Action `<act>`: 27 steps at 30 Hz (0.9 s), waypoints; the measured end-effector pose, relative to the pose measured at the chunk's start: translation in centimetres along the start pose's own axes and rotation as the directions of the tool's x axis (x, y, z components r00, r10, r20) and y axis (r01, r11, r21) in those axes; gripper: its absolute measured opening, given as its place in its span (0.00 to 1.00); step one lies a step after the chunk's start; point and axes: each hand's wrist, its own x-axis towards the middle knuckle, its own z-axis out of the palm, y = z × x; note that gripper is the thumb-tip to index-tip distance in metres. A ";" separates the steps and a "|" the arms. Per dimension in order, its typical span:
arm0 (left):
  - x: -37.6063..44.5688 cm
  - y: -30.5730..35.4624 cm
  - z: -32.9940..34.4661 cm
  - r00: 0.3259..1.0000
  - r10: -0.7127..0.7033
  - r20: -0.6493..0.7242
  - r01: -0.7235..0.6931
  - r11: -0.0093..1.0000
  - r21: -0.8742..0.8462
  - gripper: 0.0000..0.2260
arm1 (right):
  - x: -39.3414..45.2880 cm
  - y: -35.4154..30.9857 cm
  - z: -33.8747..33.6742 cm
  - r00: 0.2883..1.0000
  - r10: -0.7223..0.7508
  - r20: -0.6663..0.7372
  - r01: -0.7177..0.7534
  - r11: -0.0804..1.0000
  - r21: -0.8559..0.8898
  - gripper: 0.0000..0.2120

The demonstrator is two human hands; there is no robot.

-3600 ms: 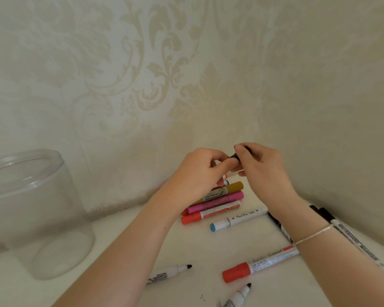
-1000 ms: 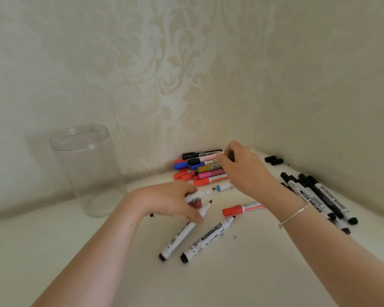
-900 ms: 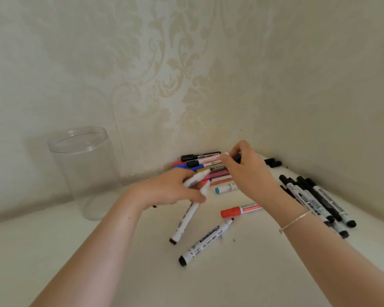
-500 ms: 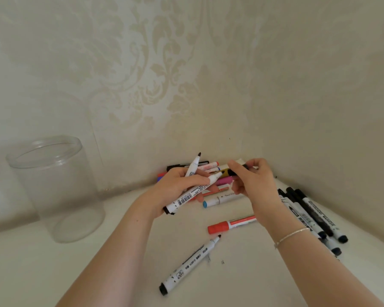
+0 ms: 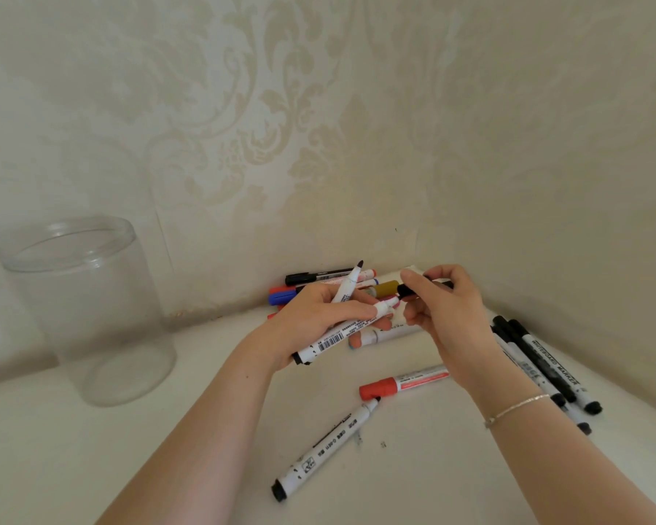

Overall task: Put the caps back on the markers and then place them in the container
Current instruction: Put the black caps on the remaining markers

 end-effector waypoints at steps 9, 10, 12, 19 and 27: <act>-0.4 0.2 0.6 0.999 0.039 0.022 -0.039 0.999 0.006 0.04 | -0.6 0.2 -0.1 1.000 -0.021 0.005 0.022 0.999 -0.050 0.09; -0.3 0.2 0.6 0.999 0.043 0.020 -0.043 0.999 0.010 0.03 | -0.6 0.2 -0.1 1.000 -0.023 0.010 0.024 0.998 -0.055 0.09; -0.2 0.1 0.7 0.999 0.052 0.012 -0.052 0.998 0.025 0.03 | -0.7 0.2 0.0 0.999 -0.030 0.021 0.032 0.997 -0.065 0.09; -0.4 0.0 1.1 0.999 0.053 0.003 -0.053 0.998 0.017 0.03 | -1.3 0.4 -0.3 0.999 -0.035 0.012 0.035 0.999 -0.021 0.02; -0.3 -0.5 1.4 0.993 0.058 -0.104 -0.053 0.997 0.053 0.03 | -1.9 0.4 -0.3 0.999 -0.043 0.001 0.043 0.996 0.077 0.03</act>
